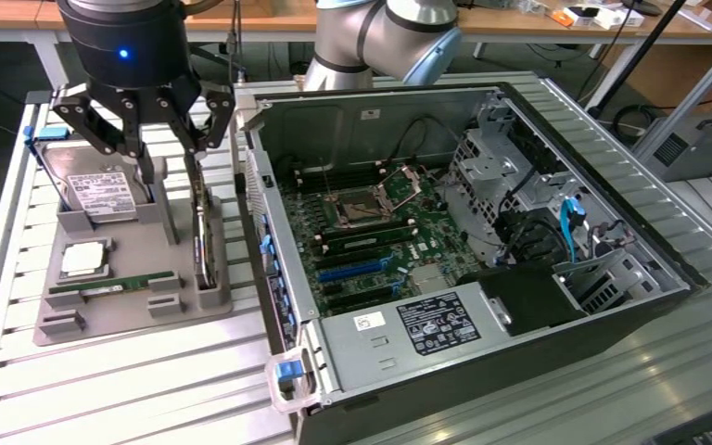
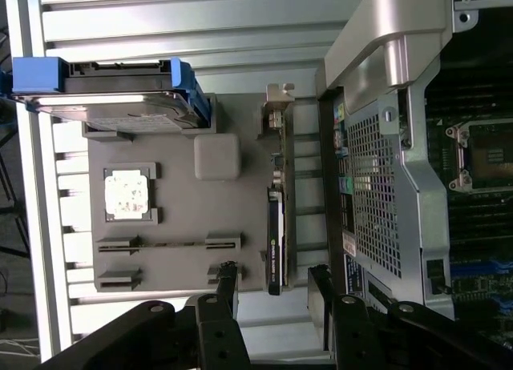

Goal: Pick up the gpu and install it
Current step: 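Pick up the gpu and move the gpu toward the slot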

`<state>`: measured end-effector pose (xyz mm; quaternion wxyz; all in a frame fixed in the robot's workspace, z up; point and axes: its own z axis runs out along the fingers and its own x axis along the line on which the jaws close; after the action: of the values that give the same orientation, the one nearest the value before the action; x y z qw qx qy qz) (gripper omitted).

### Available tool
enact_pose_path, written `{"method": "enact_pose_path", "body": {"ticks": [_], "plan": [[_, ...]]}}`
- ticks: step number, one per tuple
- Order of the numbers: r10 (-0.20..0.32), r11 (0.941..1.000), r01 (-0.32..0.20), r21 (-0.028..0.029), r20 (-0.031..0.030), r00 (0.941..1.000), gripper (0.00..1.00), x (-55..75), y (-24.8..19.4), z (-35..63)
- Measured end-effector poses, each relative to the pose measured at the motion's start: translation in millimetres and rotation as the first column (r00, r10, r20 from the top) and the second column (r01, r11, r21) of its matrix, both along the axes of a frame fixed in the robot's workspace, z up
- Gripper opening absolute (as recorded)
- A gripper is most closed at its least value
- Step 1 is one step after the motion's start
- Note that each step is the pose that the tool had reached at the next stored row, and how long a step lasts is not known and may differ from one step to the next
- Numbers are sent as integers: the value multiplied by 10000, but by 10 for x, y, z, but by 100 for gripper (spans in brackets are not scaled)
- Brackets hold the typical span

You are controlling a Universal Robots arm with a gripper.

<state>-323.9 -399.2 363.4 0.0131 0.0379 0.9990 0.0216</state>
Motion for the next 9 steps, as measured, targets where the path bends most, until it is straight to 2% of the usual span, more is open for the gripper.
{"method": "enact_pose_path", "body": {"ticks": [9], "plan": [[0,10000,0,0,0,10000,48,0,0,-15]]}}
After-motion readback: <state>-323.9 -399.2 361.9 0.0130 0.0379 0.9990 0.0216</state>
